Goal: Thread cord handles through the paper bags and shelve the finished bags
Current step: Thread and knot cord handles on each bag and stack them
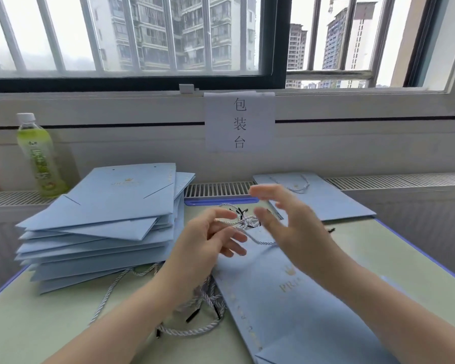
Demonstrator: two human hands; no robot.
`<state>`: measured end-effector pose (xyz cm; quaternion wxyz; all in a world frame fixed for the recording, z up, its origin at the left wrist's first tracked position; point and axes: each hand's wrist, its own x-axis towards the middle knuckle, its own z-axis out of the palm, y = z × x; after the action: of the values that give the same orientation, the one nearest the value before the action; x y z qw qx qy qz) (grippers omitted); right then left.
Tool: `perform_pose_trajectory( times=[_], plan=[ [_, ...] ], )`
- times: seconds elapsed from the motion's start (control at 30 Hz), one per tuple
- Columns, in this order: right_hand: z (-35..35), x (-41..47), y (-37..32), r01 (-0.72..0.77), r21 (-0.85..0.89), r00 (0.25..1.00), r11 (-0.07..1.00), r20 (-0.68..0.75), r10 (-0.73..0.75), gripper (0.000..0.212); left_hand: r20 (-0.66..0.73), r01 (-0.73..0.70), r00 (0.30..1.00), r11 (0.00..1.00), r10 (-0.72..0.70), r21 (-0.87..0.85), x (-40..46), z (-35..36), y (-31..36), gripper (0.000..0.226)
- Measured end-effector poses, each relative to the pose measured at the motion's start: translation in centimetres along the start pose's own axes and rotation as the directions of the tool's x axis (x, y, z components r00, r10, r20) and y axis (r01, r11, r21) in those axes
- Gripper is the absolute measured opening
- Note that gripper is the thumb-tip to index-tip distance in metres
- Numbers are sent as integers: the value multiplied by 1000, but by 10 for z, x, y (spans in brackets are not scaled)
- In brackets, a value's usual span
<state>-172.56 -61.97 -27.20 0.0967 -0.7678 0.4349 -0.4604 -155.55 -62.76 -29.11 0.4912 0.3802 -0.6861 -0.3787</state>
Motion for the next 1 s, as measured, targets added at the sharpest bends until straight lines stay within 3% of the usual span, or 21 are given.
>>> perform_pose_trajectory(
  times=[0.07, 0.2, 0.27, 0.37, 0.5, 0.7, 0.77, 0.83, 0.87, 0.93, 1.0],
  plan=[
    [16, -8, -8, 118, -24, 978, 993, 177, -112, 35, 15, -35, 999, 999, 35, -11, -1, 4, 4, 18],
    [23, -9, 3, 243, -247, 967, 938, 142, -213, 39, 32, 66, 997, 994, -63, -89, 0, 6, 9, 7],
    [17, -7, 7, 225, -260, 974, 939, 79, -212, 23, 21, 88, 996, 995, -87, -52, 0, 5, 9, 10],
    [13, -6, 9, 117, -218, 993, 969, 18, -116, 24, -30, 76, 997, 997, -76, 4, 0, 5, 9, 6],
    [15, -8, 9, 36, -180, 999, 983, -16, -40, 15, -111, 28, 994, 997, -20, 70, 0, 4, 5, 16],
    [26, -10, 4, -7, -24, 994, 1000, 107, 9, 12, -119, -13, 992, 986, 33, 168, -5, 5, 4, 13],
    [28, -10, 7, -4, -67, 995, 998, 95, 10, 18, -131, 18, 990, 897, 45, 442, -6, 3, 1, 2],
    [29, -10, 11, 19, -134, 996, 991, 90, -7, 19, -42, -9, 996, 549, 81, 836, -5, 1, 1, 21],
    [30, -10, 12, 29, -157, 995, 987, 97, -13, 19, -1, -39, 995, 418, 96, 908, -6, -1, 0, 28],
    [31, -10, 14, 35, -186, 991, 982, 136, -10, 20, 18, -51, 995, 364, 95, 930, -5, 0, -1, 33],
    [32, -12, 14, 35, -203, 985, 979, 171, 1, 22, 18, -55, 996, 429, 90, 902, -4, -1, -4, 29]
  ],
)
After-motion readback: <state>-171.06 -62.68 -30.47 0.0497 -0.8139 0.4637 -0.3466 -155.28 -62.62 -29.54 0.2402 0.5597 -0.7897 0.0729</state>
